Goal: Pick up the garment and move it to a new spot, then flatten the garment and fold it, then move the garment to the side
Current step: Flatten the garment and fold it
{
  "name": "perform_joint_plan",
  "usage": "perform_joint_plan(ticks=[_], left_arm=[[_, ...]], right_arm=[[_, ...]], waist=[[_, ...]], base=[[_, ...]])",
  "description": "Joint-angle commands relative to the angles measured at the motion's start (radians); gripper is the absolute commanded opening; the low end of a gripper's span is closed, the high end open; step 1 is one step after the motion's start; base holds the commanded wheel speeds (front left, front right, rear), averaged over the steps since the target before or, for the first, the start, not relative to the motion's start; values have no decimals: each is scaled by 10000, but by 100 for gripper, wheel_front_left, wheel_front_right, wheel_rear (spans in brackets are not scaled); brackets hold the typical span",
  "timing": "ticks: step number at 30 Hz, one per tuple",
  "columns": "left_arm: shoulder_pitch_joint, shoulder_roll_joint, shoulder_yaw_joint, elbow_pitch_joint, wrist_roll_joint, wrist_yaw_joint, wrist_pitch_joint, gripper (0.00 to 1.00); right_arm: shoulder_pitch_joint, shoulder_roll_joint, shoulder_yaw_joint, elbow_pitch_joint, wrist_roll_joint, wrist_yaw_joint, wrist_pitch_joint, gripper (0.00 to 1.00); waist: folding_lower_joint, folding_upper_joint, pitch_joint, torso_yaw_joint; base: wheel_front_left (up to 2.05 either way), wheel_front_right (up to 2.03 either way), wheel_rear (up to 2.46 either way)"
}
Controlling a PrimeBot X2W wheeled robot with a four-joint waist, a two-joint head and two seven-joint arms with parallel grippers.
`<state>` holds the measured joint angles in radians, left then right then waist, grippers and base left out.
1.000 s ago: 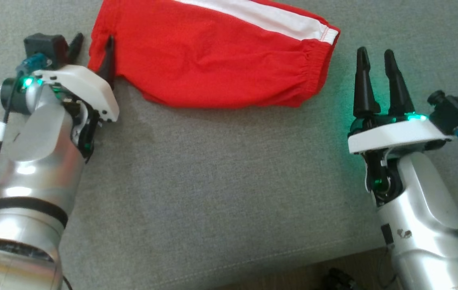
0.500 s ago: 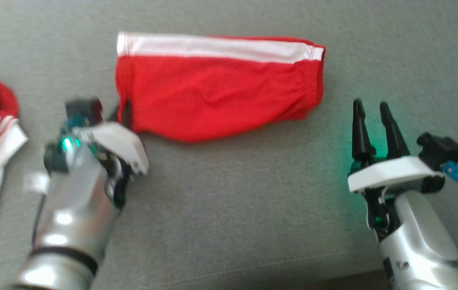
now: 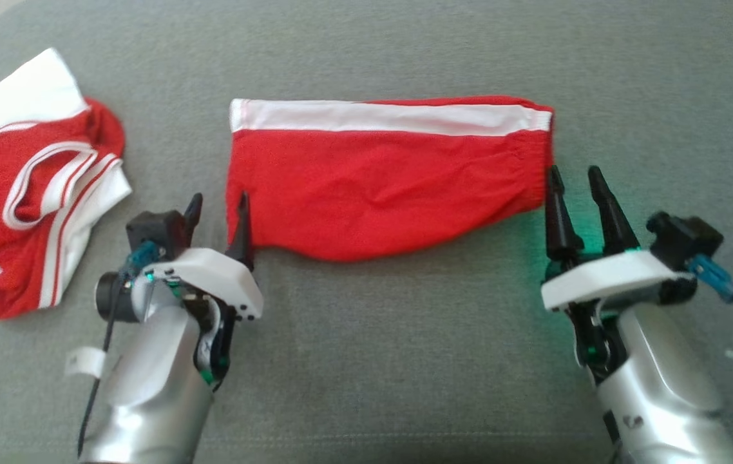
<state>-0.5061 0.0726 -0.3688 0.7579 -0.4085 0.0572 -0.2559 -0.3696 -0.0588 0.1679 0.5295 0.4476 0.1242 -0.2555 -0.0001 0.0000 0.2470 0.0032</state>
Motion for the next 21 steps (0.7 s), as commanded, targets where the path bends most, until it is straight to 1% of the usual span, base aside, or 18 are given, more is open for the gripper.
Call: perform_joint_plan(ticks=[1, 6, 16, 18, 21], left_arm=[[67, 92, 405, -578, 232, 93, -58, 100], [649, -61, 589, -1363, 715, 37, -58, 100], [1033, -199, 805, -1726, 1132, -266, -58, 100], [1049, -208, 853, -1738, 1182, -278, -58, 100], [1057, -218, 847, -1803, 1248, -308, -58, 100]], right_arm=[[-553, 85, 363, -250, 51, 65, -63, 100], [-847, 85, 579, 304, 65, 65, -63, 100], [-939, 85, -330, 1656, -321, 65, -63, 100], [-974, 85, -267, 1949, -327, 65, -63, 100], [-1051, 85, 410, 2475, 32, 65, -63, 100]], waist=[[1, 0, 81, 212], [1, 0, 144, 538], [1, 0, 366, 845], [1, 0, 400, 862], [1, 0, 433, 917]], base=[[0, 0, 0], [0, 0, 0], [0, 0, 0], [0, 0, 0], [0, 0, 0]])
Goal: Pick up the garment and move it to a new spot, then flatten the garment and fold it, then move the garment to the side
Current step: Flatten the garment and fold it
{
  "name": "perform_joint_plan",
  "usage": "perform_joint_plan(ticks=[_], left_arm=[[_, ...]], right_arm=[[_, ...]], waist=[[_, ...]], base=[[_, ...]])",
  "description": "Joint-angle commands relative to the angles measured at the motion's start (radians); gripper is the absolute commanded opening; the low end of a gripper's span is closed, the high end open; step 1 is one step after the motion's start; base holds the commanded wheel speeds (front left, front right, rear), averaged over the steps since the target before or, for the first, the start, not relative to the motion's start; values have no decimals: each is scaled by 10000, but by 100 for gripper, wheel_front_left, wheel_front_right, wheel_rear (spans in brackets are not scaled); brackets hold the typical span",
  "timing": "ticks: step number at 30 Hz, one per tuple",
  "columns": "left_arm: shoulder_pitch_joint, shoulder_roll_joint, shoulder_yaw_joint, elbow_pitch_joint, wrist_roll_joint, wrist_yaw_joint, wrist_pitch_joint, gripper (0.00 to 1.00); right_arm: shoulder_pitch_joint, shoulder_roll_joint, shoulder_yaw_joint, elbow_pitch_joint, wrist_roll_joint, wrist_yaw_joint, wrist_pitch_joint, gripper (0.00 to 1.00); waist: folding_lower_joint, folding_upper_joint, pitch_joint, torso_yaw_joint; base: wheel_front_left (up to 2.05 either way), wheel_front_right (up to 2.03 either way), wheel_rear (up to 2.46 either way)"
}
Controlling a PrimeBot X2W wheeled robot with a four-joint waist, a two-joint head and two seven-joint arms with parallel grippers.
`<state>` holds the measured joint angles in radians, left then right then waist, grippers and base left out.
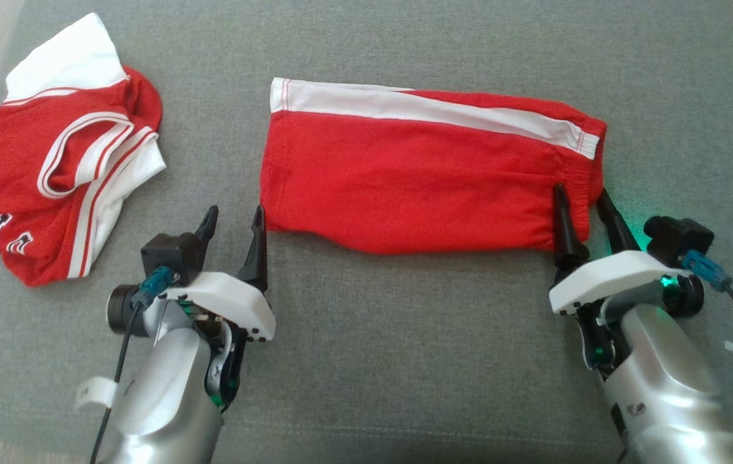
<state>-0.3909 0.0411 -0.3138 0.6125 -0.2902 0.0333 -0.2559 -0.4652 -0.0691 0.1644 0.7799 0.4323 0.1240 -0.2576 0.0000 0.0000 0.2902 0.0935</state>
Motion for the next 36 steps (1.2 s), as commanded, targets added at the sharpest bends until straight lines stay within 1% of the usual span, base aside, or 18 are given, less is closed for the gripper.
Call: perform_joint_plan(ticks=[1, 2, 3, 5, 9, 13, 19, 22, 25, 29, 32, 36], left_arm=[[-94, 96, 284, -376, 44, -79, -58, 100], [-92, 95, 275, -401, 26, -83, -58, 100], [-92, 95, 275, -401, 26, -83, -58, 100], [-76, 94, 264, -452, -2, -73, -58, 100], [-6, 93, 265, -542, -5, -44, -58, 100], [130, 93, 332, -673, 72, -2, -59, 100], [420, 92, 405, -962, 131, 88, -59, 100], [525, 92, 337, -1045, 57, 106, -59, 100], [627, 92, 198, -1066, -41, 112, -59, 100], [722, 92, -42, -1023, -205, 138, -59, 100], [810, 92, -248, -998, -325, 168, -59, 100], [980, 91, -556, -984, -516, 222, -59, 100]], right_arm=[[-122, 189, 675, 62, 313, 67, -42, 81], [-155, 189, 900, 111, 449, 67, -42, 46], [-155, 189, 900, 111, 449, 67, -42, 46], [-224, 189, 1186, 175, 675, 67, -42, 0], [-330, 189, 1203, 98, 947, 67, -42, 0], [-323, 189, 695, -12, 968, 67, -42, 0], [-269, 189, -272, -270, 485, 67, -42, 0], [-329, 189, -317, -472, 270, 67, -42, 0], [-407, 189, 117, -676, 440, 67, -42, 0], [-524, 189, 1047, -1040, 1129, 67, 124, 0], [-635, 189, 1756, -1328, 1531, 67, 313, 0], [-900, 189, 2508, -1436, 1771, 67, 528, 0]], waist=[[0, 0, 1, 26], [0, 0, 1, 37], [0, 0, 1, 37], [0, 0, -6, 55], [0, 0, -44, 79], [0, 0, -168, 14], [0, 0, -397, -187], [0, 0, -479, -210], [0, 0, -569, -116], [0, 0, -654, 237], [0, 0, -712, 649], [0, 0, -793, 1398]], base=[[0, 0, 0], [0, 0, 0], [0, 0, 0], [0, 0, 0], [0, 0, 0], [0, 0, 0], [0, 0, 0], [0, 0, 0], [0, 0, 0], [0, 0, 0], [0, 0, 0], [0, 0, 0]])
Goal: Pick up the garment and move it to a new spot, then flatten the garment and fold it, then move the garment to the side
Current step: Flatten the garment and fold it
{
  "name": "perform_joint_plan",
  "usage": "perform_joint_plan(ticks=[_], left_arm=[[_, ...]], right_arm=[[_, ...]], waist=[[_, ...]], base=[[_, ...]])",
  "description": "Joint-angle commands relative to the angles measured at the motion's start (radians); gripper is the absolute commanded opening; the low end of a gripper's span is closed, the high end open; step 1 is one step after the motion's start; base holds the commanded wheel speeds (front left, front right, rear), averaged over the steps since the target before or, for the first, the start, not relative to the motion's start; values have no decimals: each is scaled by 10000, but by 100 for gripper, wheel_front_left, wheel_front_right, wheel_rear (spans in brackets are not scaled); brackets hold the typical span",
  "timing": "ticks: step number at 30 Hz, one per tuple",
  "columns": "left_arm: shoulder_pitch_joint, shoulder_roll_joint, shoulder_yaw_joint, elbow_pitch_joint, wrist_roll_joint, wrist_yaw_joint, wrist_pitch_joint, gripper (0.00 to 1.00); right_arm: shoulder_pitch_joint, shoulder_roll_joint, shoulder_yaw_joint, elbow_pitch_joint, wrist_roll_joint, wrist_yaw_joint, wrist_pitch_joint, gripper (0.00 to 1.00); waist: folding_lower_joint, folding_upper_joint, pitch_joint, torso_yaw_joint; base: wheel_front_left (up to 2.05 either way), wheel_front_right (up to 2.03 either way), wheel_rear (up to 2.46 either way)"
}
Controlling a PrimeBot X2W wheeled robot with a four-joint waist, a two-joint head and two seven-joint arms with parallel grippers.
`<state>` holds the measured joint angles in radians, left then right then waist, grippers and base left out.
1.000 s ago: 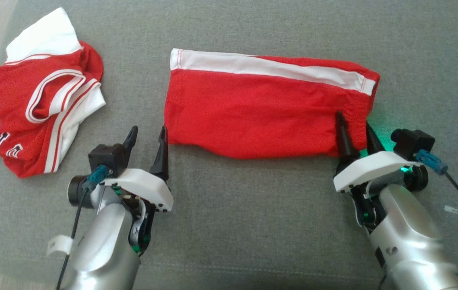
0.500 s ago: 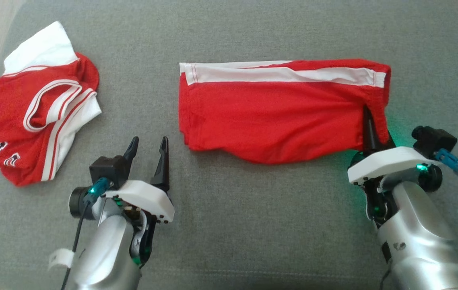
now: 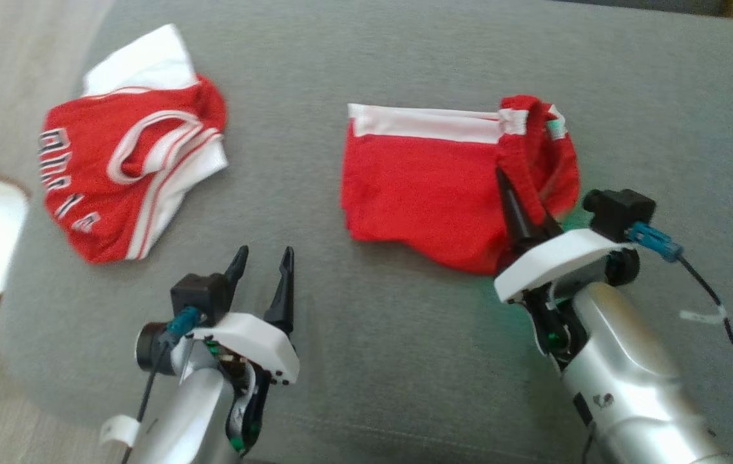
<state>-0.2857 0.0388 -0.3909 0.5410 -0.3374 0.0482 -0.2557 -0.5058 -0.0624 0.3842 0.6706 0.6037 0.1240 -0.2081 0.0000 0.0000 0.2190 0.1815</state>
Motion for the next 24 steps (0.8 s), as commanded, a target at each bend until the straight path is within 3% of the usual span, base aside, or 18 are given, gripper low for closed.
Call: perform_joint_plan(ticks=[1, 9, 10, 11, 16, 20, 24], left_arm=[[-31, 114, 109, -260, -83, 67, -61, 100], [222, 114, -629, -285, -401, 163, -61, 100], [229, 114, -691, -304, -438, 184, -61, 100], [227, 114, -761, -317, -459, 193, -61, 100], [211, 114, -825, -414, -503, 337, -61, 100], [208, 114, -586, -568, -354, 439, -61, 100], [187, 114, -167, -850, -52, 562, -61, 100]], right_arm=[[-587, 122, 444, -298, 45, 67, 71, 0], [-1359, 122, 896, 853, -24, 67, 75, 0], [-1448, 122, 907, 1062, -15, 67, 50, 10], [-1533, 122, 970, 1240, -9, 67, 29, 100], [-1720, 122, 1084, 1494, 301, 67, -287, 100], [-1701, 122, 875, 1477, 264, 67, -502, 100], [-1459, 122, -383, 938, -679, 67, -530, 100]], waist=[[0, 0, -90, 755], [0, 0, -112, 2379], [0, 0, -109, 2500], [0, 0, -106, 2597], [0, 0, -115, 2614], [0, 0, -163, 2071], [0, 0, -166, 1316]], base=[[0, 0, 0], [0, 0, 0], [0, 0, 0], [0, 0, 0], [0, 0, 0], [0, 0, 0], [0, 0, 0]])
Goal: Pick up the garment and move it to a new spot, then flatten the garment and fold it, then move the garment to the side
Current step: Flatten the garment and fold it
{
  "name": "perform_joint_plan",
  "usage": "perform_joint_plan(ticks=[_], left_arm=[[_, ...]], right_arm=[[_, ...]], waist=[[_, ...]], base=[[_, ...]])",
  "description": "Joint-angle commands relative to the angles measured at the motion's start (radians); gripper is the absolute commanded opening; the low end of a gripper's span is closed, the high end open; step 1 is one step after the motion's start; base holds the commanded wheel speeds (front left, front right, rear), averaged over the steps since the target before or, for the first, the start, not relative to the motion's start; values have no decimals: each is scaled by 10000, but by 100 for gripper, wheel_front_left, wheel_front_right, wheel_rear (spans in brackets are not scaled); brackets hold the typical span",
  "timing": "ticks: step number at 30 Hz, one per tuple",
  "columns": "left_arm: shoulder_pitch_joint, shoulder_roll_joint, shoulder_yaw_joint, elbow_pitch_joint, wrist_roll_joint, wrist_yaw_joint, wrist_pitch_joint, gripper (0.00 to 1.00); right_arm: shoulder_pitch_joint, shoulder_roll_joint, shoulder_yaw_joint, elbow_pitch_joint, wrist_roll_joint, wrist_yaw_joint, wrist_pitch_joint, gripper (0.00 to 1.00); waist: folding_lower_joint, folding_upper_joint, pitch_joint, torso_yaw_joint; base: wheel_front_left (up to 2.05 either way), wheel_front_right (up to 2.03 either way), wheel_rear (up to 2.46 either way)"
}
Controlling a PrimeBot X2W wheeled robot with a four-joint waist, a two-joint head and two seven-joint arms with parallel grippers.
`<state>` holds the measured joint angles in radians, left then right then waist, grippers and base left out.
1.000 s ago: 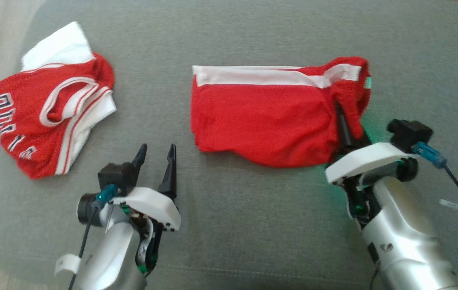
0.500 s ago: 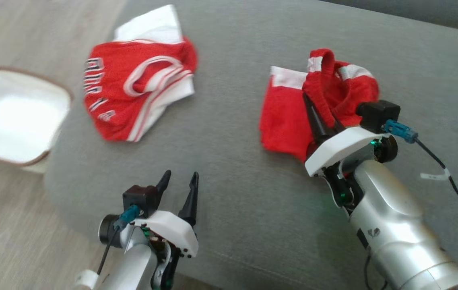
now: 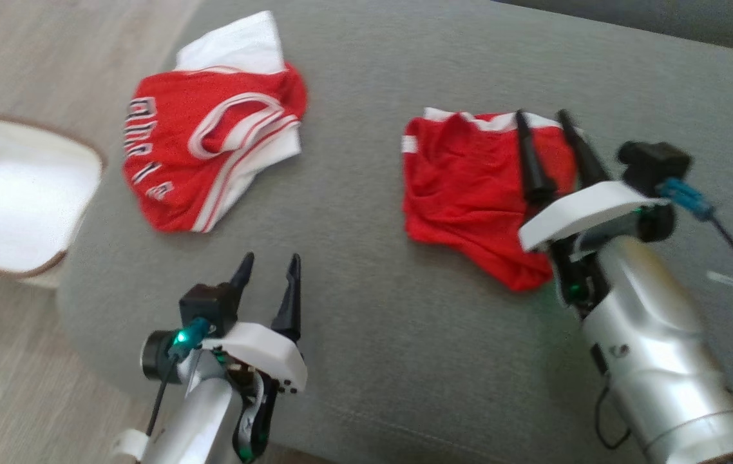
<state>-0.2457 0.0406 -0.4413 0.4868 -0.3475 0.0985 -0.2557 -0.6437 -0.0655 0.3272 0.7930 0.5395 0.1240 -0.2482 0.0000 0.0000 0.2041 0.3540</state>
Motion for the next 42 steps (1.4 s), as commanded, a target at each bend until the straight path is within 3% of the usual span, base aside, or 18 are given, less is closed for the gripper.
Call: perform_joint_plan(ticks=[1, 9, 18, 32, 42], left_arm=[[-224, 97, 436, -393, 145, 93, -61, 100], [-188, 97, 1146, -848, 925, 295, -61, 100], [379, 97, 1852, -1010, 1479, 233, -61, 100], [1408, 97, 2350, -1270, 1766, 190, -61, 100], [1010, 97, 1676, -1292, 1378, 119, -61, 100]], right_arm=[[84, 153, -202, -481, -336, 67, -130, 100], [1667, 153, -2479, -1905, -2198, 67, -134, 100], [3050, 153, -3100, -2509, -2768, 67, -134, 100], [4049, 153, -2526, -2575, -2251, 67, -135, 100], [2496, 153, -456, -2165, -1731, 67, -135, 100]], waist=[[0, 0, -17, -579], [0, 0, -175, -1711], [0, 0, -608, -2398], [0, 0, -1258, -2599], [0, 0, -581, -1509]], base=[[0, 0, 0], [0, 0, 0], [0, 0, 0], [0, 0, 0], [0, 0, 0]])
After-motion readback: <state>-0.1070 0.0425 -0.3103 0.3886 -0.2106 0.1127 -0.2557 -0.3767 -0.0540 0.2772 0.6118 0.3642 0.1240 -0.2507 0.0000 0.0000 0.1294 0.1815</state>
